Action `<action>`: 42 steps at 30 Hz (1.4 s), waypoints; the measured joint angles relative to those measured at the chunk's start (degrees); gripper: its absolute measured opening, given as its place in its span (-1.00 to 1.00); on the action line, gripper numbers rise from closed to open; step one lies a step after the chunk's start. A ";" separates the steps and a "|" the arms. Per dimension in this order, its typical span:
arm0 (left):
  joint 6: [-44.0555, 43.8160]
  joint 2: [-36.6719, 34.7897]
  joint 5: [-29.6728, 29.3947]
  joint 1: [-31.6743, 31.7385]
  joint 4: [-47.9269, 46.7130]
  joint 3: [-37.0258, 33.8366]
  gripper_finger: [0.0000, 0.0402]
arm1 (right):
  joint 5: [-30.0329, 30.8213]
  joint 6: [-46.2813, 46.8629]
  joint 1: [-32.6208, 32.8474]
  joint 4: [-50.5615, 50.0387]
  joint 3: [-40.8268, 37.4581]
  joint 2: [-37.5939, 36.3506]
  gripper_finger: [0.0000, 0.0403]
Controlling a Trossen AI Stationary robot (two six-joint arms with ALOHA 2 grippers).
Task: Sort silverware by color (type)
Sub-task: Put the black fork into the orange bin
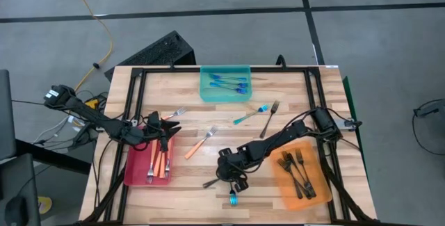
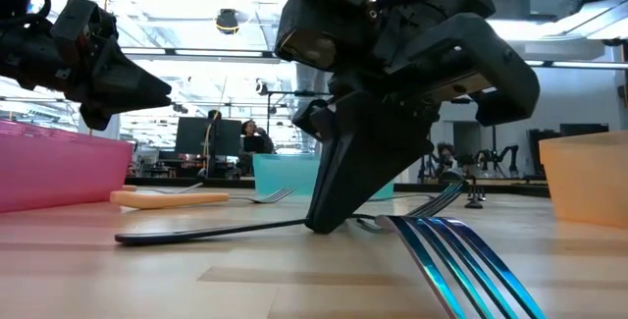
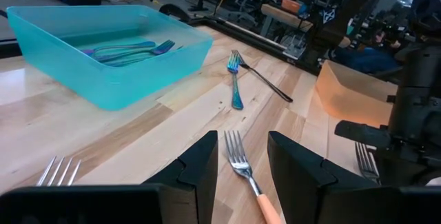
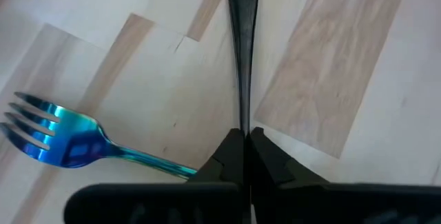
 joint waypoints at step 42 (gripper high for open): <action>-0.24 0.00 -1.06 0.00 0.02 0.00 -0.44 | 17.88 4.57 -7.38 -0.50 -0.22 -12.89 -0.85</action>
